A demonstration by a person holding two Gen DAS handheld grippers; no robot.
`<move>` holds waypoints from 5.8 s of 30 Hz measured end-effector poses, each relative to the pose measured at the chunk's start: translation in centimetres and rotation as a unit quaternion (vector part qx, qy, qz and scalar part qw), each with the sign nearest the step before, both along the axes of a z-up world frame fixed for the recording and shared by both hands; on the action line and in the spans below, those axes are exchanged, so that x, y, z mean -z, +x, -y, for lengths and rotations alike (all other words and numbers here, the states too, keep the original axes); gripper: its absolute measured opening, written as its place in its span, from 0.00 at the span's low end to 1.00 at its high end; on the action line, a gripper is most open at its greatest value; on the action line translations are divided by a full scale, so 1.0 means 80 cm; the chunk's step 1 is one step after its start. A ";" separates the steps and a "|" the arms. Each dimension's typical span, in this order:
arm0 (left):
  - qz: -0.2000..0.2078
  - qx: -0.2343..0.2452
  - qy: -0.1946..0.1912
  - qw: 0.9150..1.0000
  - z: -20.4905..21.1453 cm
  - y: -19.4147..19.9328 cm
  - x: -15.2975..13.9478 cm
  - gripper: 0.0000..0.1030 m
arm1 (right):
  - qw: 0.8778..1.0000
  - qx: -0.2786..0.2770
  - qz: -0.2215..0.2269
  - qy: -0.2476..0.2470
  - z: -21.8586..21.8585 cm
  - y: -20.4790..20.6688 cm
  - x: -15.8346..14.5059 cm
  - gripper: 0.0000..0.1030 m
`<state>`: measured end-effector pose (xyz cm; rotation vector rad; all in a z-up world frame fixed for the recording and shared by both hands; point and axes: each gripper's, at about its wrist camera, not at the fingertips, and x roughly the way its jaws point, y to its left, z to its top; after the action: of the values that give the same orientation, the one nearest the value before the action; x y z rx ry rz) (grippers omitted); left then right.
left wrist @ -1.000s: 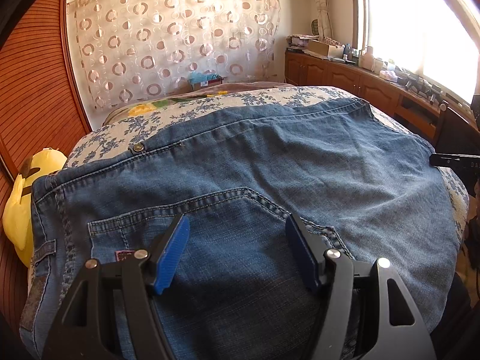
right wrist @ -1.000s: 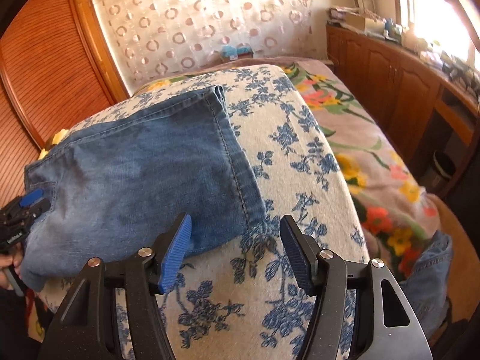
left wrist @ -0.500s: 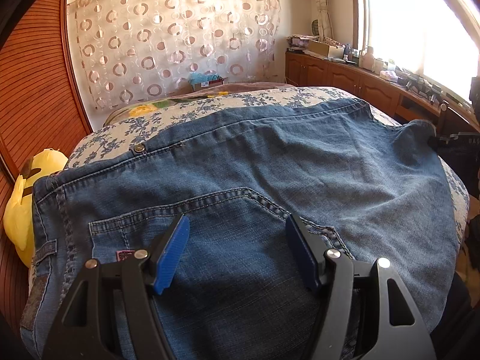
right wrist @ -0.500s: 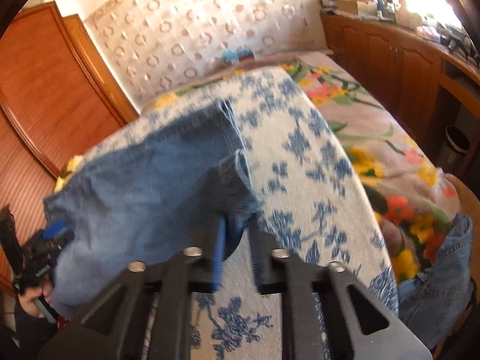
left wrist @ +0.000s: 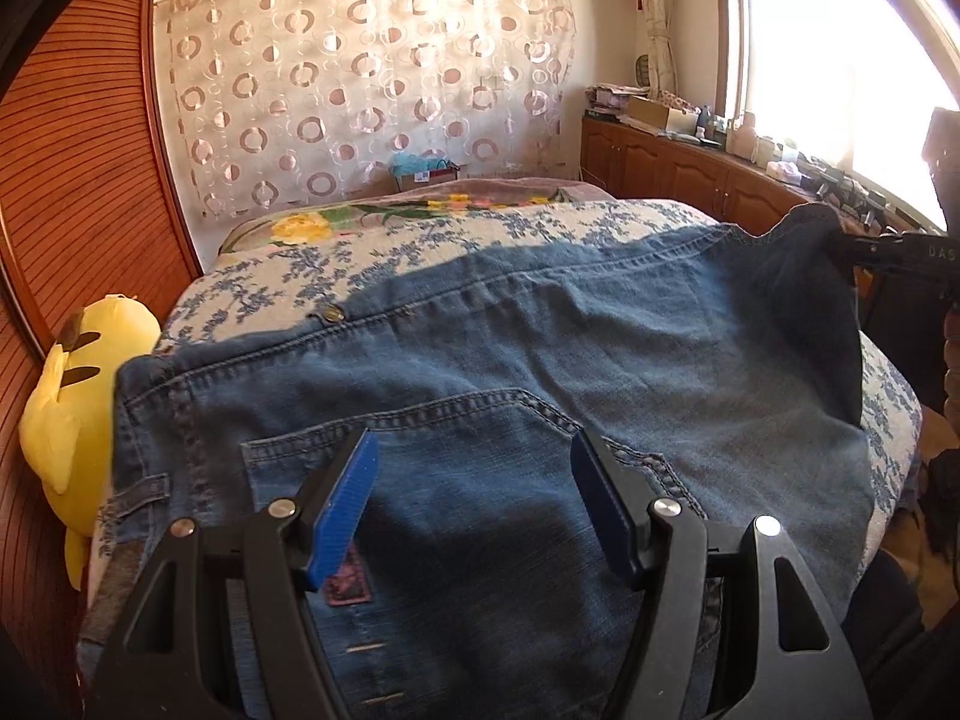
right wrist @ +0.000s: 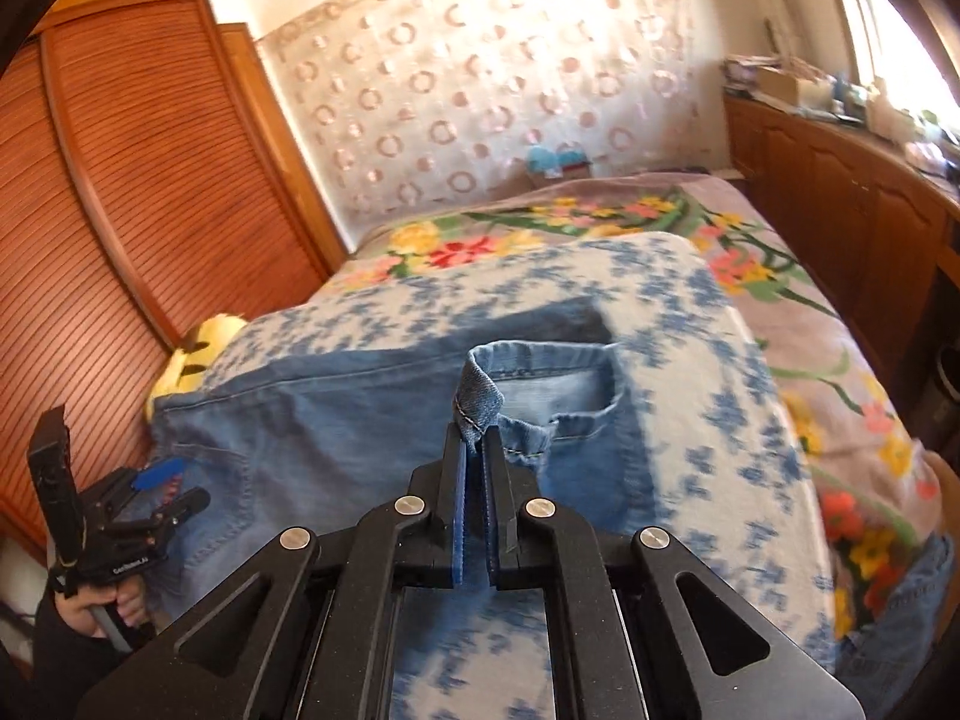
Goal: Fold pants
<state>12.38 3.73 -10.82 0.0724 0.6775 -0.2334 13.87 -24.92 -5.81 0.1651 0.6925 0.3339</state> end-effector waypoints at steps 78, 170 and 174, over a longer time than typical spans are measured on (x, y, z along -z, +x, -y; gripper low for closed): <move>0.026 0.089 -0.078 0.993 0.038 -0.066 -0.074 0.06 | 0.985 -0.148 0.027 -0.087 -0.134 0.053 -0.002 0.03; -0.043 -0.073 -0.066 0.994 -0.135 -0.102 0.005 0.28 | 0.977 -0.183 -0.013 -0.108 -0.204 -0.043 0.077 0.64; -0.033 -0.069 -0.063 0.995 -0.132 -0.110 0.002 0.10 | 0.978 -0.181 -0.014 -0.102 -0.202 -0.047 0.077 0.64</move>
<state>3.60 14.28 -11.02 -0.1025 0.7298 -0.1454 10.12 -8.77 -12.01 -0.1558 0.7813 0.6060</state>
